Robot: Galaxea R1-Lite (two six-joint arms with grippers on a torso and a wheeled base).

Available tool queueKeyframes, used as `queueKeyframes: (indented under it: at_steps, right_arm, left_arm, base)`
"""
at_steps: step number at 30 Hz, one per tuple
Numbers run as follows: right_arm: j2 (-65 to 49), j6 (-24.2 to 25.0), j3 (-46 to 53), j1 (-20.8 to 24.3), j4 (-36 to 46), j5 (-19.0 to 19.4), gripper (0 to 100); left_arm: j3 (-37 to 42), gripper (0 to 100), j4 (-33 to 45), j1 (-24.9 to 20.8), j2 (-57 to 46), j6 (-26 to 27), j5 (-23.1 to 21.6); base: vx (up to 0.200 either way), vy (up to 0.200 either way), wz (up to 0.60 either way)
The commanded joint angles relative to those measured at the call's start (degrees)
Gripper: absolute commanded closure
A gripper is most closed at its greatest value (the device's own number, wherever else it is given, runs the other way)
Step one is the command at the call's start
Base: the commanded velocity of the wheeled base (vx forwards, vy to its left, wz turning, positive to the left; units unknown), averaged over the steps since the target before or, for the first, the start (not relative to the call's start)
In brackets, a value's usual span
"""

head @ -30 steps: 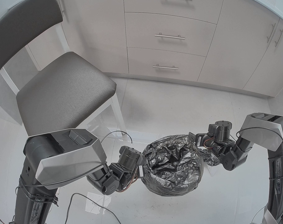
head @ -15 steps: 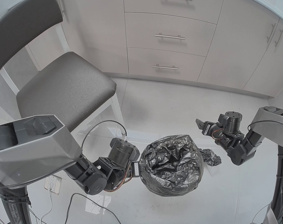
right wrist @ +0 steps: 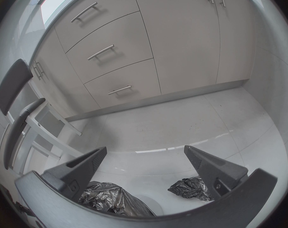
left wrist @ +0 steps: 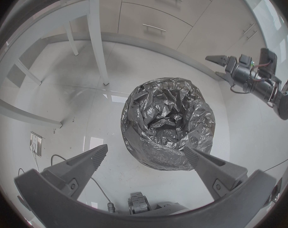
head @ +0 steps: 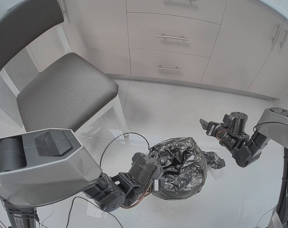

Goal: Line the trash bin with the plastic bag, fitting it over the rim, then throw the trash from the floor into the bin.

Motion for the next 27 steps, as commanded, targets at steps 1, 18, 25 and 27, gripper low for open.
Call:
queueKeyframes:
  at_steps: [1, 18, 25, 27]
  right_arm:
    - [0.2, 0.0, 0.1, 0.0, -0.1, 0.1, 0]
    - [0.7, 0.0, 0.2, 0.6, -0.3, 0.3, 0]
    - [0.8, 0.1, 0.3, 0.6, -1.3, 0.3, 0]
    - [0.8, 0.1, 0.8, 0.6, -1.7, 0.4, 0]
  left_arm:
    - [-2.4, 0, 0.4, -0.3, 5.2, 0.4, 0.2]
    - [-14.6, 0, 10.0, -0.6, 11.9, 0.6, 0.2]
    - [-14.0, 0, 10.1, -2.7, 13.5, 0.7, 0.4]
    - [-13.7, 0, 9.9, -3.1, 13.6, 0.8, 1.8]
  base:
    - [0.000, 0.000, 0.00]
    - [0.000, 0.000, 0.00]
    - [0.000, 0.000, 0.00]
    - [0.000, 0.000, 0.00]
